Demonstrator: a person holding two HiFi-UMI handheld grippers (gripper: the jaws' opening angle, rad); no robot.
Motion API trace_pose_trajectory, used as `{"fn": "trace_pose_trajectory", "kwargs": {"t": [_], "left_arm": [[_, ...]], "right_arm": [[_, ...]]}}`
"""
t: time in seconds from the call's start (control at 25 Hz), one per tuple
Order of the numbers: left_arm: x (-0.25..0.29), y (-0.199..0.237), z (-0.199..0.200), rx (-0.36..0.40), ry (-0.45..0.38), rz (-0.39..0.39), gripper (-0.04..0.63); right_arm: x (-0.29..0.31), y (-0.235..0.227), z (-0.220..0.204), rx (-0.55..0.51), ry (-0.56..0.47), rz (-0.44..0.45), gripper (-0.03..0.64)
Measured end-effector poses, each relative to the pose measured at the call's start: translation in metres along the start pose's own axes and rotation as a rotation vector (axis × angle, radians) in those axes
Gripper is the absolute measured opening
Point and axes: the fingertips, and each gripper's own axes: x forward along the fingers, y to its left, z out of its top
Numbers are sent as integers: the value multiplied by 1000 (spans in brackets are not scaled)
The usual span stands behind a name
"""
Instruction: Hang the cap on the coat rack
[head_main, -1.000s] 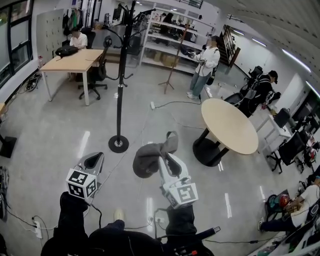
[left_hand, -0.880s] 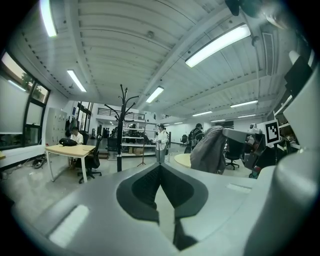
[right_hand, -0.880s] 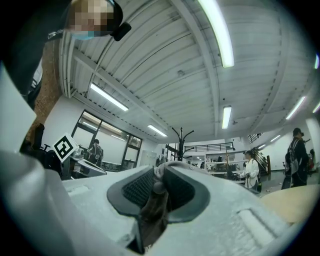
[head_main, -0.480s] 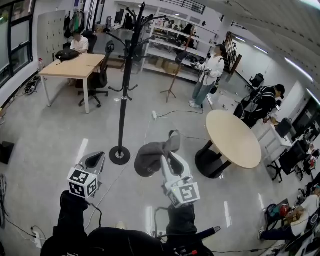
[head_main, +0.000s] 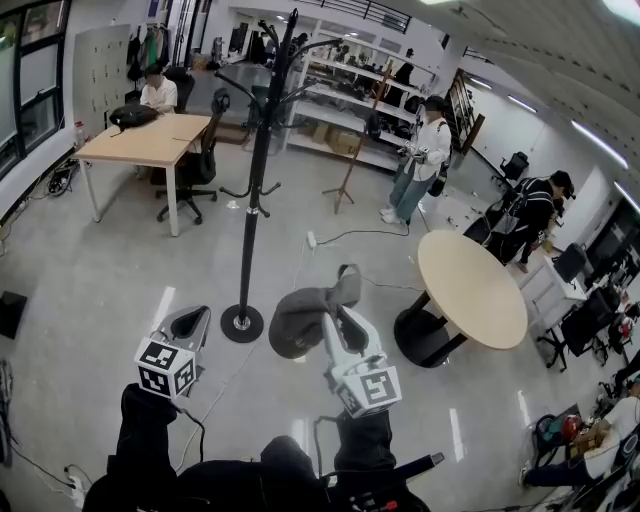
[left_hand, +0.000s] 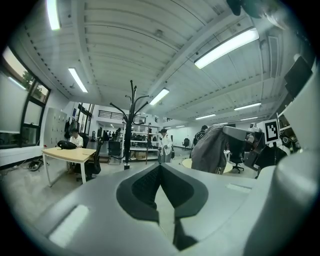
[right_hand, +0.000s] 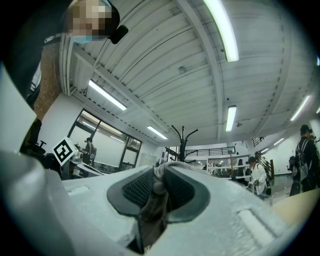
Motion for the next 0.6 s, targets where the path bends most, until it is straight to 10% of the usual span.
{"fn": "trace_pose_trajectory", "kwargs": {"t": [0.6], "left_arm": [[64, 29, 0, 2, -14, 47, 2]], "right_arm": [[66, -49, -18, 11, -46, 52, 78]]}}
